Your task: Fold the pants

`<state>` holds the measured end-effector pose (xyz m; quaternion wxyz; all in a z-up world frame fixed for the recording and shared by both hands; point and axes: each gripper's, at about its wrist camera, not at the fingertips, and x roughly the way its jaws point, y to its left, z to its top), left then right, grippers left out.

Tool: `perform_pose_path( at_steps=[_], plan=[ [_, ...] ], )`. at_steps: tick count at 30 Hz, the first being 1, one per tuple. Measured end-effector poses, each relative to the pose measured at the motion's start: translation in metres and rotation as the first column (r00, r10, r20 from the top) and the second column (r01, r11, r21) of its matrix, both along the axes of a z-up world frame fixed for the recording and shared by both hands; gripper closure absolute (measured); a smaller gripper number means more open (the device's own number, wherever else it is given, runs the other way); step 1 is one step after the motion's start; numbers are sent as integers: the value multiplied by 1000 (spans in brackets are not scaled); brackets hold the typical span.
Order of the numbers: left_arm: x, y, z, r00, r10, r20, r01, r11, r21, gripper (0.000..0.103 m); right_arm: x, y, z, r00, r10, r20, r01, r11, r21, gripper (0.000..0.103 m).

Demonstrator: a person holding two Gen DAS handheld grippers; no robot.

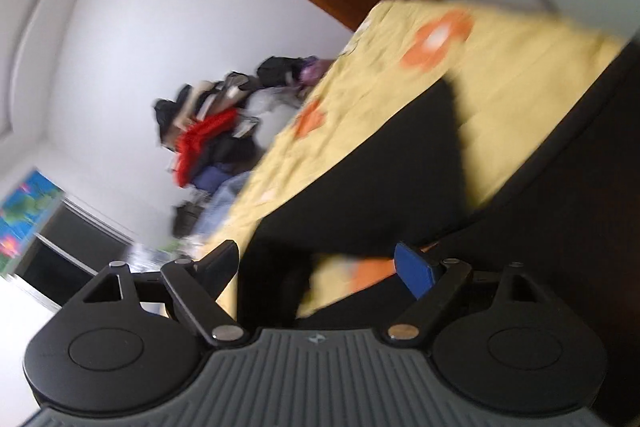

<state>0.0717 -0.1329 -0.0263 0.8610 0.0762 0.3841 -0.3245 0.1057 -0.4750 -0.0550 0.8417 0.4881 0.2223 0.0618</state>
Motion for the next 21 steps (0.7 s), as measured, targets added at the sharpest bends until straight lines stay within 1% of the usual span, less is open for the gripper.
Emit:
perform_pose_path(
  at_steps=[3,7,9,11,12,14,16,18,19,20,21],
  plan=[
    [1,-1,-2,1000,11,-14,-11,1000,-11,82,24,20,-17,1000,31,-6,-29,989,148,17],
    [0,-1,-2,1000,12,-5,-12,1000,-13,78,51,33,-32,998,-27,-52,39,970,242,18],
    [-1,-2,-3,1000,11,-2,-11,1000,-12,75,59,34,-34,995,-80,-52,91,964,249,18],
    [-2,-2,-4,1000,16,-1,-16,1000,-18,72,61,32,-33,984,-171,-48,177,950,255,18],
    [-2,-2,-4,1000,16,1,-16,1000,-20,70,60,30,-34,972,-230,-43,233,938,257,18],
    [-5,-4,-5,1000,9,9,-9,1000,-20,65,54,27,-34,937,-348,-16,341,907,246,18],
    [-7,-6,-5,1000,-1,24,2,1000,-9,61,48,25,-35,899,-437,-3,426,874,234,18],
    [-10,-7,-5,999,-14,39,14,1000,-1,56,43,24,-33,883,-469,9,456,862,221,18],
    [-11,-8,-5,999,-19,43,19,1000,0,52,42,23,-32,874,-485,14,472,857,208,18],
    [-11,-8,-5,999,-21,44,21,1000,1,48,39,21,-31,868,-497,20,485,854,188,18],
    [-11,-7,-5,999,-20,44,20,1000,0,47,37,19,-30,863,-505,22,495,853,162,18]
  ],
)
